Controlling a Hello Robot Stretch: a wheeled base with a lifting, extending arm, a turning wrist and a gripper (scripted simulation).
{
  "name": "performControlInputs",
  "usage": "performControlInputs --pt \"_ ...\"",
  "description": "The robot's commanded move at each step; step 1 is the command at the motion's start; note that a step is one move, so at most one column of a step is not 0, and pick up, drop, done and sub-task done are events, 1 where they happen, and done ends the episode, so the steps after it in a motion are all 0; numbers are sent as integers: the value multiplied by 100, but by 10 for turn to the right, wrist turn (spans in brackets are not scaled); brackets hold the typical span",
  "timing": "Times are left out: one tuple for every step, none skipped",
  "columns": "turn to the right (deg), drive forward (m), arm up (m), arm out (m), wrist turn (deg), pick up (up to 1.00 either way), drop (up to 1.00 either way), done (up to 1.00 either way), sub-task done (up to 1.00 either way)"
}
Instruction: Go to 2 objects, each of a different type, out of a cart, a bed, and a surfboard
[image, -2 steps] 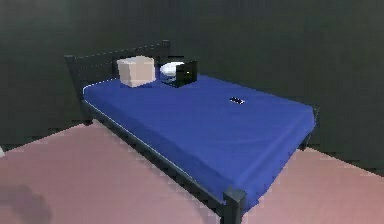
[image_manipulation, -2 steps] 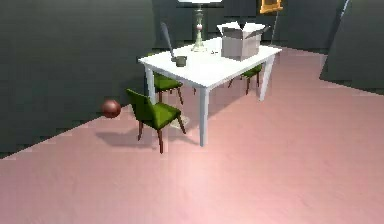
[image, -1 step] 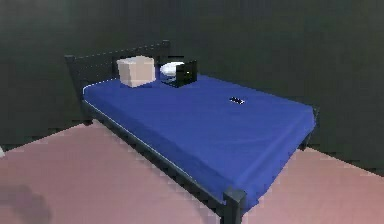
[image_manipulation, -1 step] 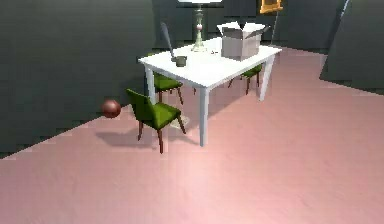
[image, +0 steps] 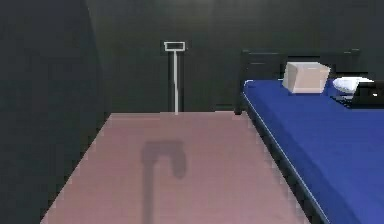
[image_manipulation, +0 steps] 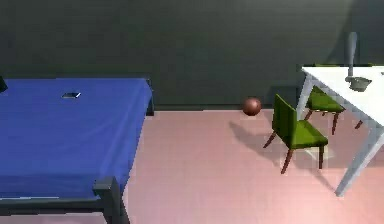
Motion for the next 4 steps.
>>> performControlInputs --pt "-450 0 0 0 0 0 0 0 0" --pt "-450 0 0 0 0 0 0 0 0" --pt "-390 0 0 0 0 0 0 0 0" --pt "0 95 0 0 0 0 0 0 0"
